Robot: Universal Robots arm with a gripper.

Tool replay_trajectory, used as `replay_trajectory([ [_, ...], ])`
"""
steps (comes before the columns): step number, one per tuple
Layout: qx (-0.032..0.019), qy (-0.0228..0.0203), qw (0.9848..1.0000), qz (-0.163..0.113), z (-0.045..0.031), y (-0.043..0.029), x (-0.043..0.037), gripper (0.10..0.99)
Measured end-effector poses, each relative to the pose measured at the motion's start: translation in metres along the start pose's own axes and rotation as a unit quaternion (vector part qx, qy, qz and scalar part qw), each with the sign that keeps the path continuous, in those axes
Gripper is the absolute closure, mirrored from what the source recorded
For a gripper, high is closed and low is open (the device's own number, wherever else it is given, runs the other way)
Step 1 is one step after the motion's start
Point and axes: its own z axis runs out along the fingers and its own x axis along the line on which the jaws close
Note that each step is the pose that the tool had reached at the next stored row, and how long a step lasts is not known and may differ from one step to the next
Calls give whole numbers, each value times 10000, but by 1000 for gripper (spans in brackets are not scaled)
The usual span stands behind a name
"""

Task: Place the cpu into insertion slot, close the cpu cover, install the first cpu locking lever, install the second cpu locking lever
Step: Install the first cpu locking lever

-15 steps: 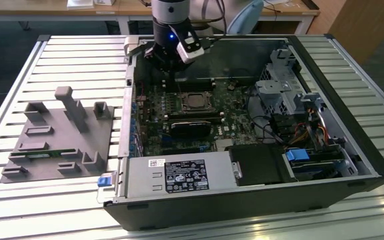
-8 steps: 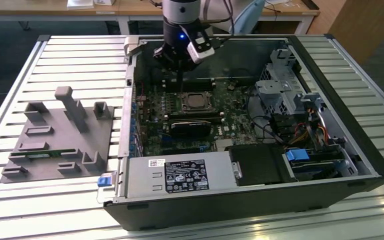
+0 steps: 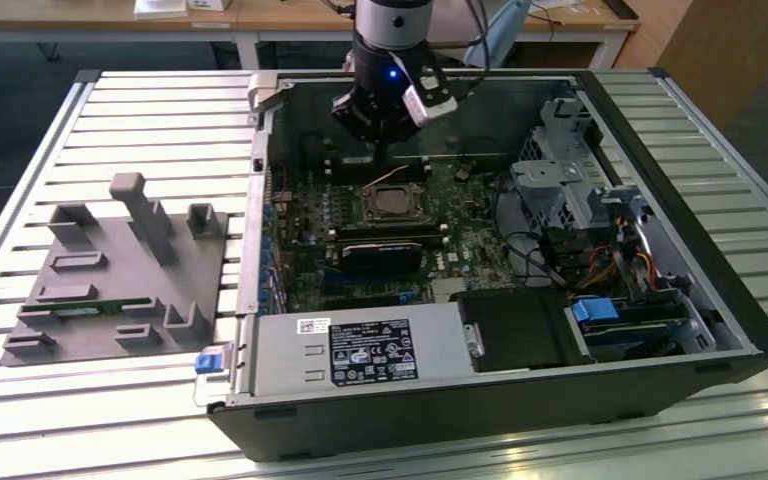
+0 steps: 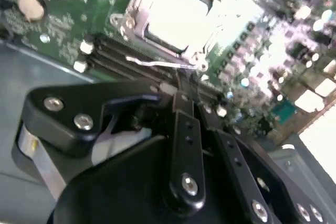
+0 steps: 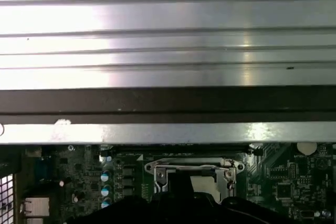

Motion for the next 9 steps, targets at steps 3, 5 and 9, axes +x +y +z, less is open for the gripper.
replay_trajectory([
  [3,-156,-9,9999,-8,3,-5,5,980],
  [5,-164,-82,9998,-14,9,-5,6,980],
  [9,-169,-188,9997,-21,26,-6,8,980],
])
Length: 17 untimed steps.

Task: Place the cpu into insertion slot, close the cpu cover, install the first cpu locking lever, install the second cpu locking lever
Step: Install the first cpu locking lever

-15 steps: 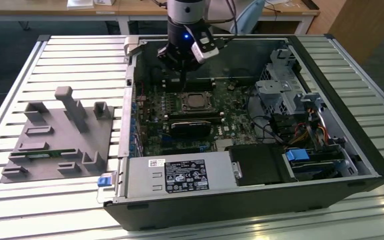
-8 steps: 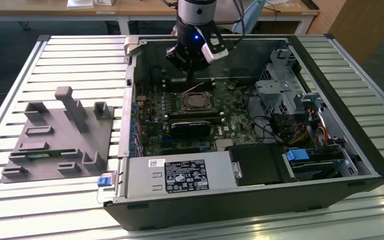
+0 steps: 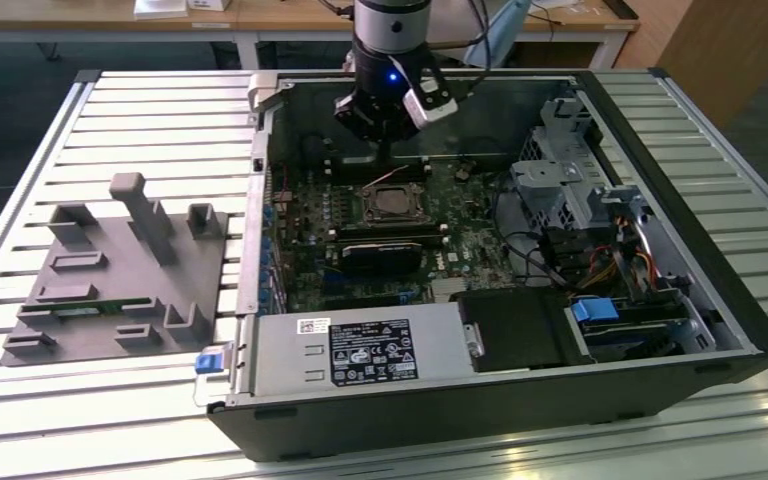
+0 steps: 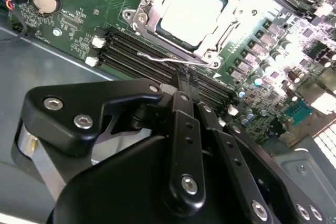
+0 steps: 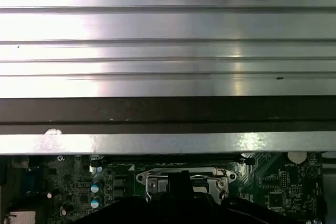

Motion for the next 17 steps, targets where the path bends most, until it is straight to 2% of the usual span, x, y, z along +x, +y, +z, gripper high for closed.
replay_trajectory([
  [8,1,0,10000,0,87,-2,-13,980],
  [17,1,0,10000,1,135,10,-66,980],
])
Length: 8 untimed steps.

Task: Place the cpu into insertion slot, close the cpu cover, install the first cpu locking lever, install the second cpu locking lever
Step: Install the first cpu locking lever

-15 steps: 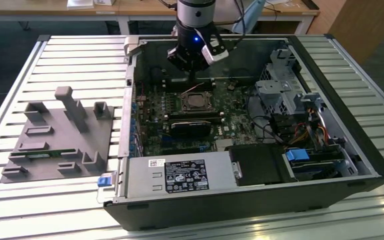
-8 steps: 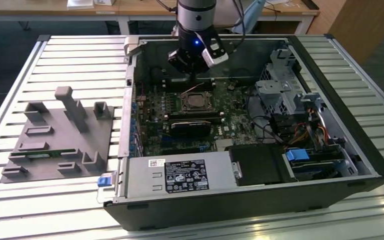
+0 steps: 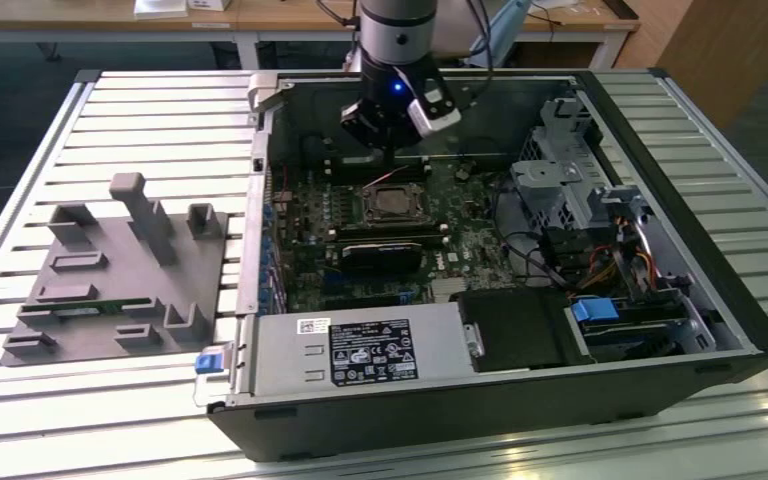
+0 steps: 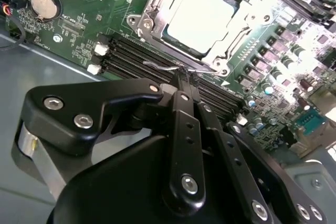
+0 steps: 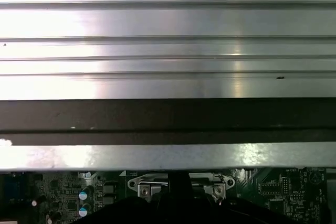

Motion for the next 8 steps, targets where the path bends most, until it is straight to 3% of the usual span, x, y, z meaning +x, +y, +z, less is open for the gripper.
replay_trajectory([
  [8,0,0,10000,2,46,29,-28,980],
])
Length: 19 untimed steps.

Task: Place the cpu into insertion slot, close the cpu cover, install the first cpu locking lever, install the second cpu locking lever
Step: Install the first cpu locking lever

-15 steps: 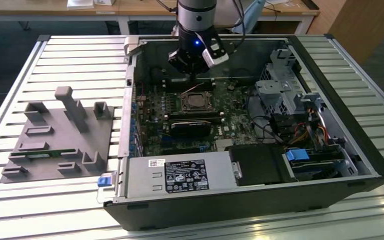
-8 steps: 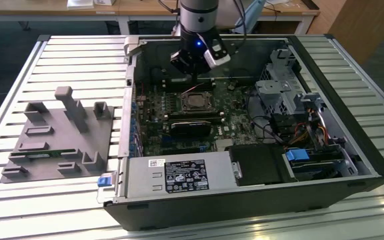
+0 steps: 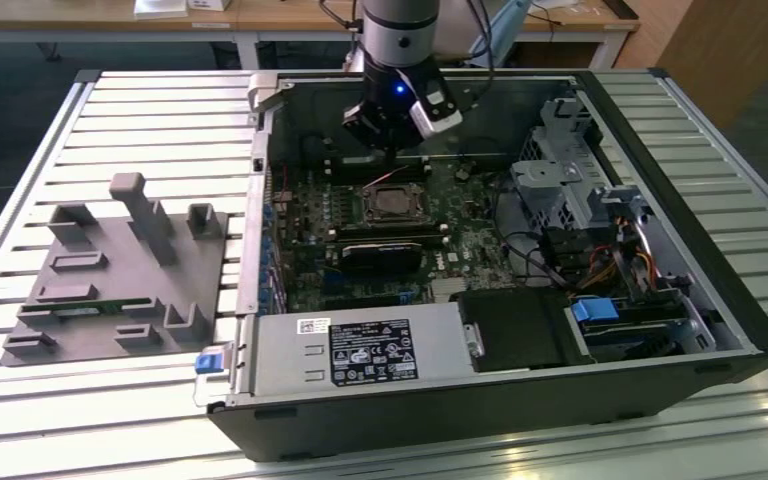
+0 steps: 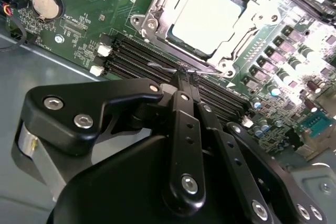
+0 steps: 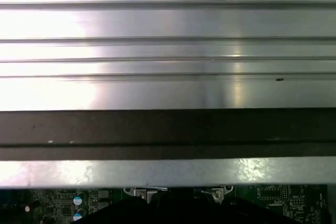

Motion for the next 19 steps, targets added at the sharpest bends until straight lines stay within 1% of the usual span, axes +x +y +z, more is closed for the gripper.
replay_trajectory([
  [5,-1,-1,10000,1,21,15,-31,980],
  [19,-2,-1,10000,1,91,28,-71,980],
])
